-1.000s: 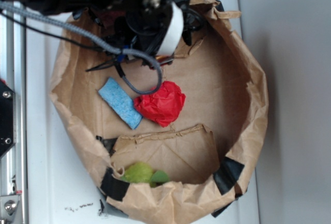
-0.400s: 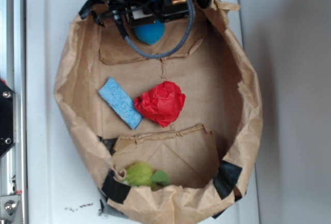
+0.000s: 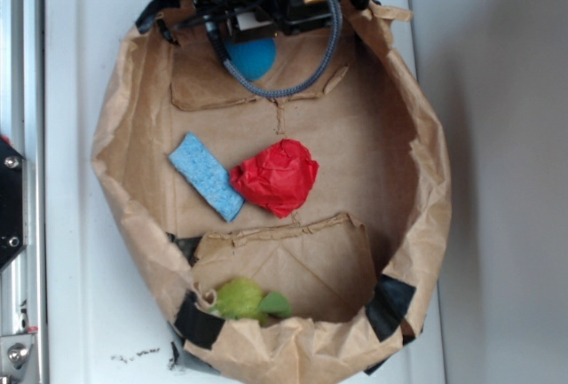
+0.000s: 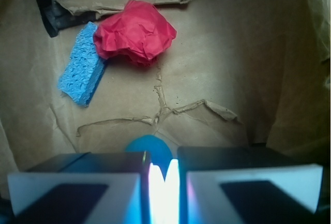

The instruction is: Grab the blue ball.

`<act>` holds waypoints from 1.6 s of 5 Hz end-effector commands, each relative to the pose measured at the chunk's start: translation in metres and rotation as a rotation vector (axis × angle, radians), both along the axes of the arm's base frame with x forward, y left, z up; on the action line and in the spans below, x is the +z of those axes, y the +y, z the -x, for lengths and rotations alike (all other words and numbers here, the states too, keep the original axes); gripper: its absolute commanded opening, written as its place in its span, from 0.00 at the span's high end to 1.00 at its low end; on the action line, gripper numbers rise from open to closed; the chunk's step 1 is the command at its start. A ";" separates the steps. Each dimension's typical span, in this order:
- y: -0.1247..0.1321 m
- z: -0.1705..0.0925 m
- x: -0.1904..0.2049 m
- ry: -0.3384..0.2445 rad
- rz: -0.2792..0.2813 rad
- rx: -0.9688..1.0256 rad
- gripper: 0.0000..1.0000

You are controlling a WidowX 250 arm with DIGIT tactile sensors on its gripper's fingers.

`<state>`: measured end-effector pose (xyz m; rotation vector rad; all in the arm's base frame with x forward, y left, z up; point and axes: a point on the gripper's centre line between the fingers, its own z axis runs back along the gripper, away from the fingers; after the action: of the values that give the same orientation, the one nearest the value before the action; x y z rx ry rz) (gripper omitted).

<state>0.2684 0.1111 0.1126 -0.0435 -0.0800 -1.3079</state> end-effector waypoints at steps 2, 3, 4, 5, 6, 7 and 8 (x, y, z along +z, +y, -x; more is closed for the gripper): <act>0.004 0.002 -0.027 -0.057 -0.091 -0.007 0.00; 0.009 0.004 -0.042 -0.077 -0.130 -0.031 0.00; 0.010 0.002 -0.052 -0.093 -0.165 -0.032 0.00; 0.008 -0.001 -0.058 -0.095 -0.178 -0.013 0.00; 0.009 0.000 -0.067 -0.109 -0.195 -0.017 0.00; 0.009 0.002 -0.081 -0.132 -0.222 -0.024 0.00; 0.008 0.003 -0.091 -0.160 -0.232 -0.022 0.00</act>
<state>0.2563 0.1212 0.0219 0.2152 -0.0291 -1.3139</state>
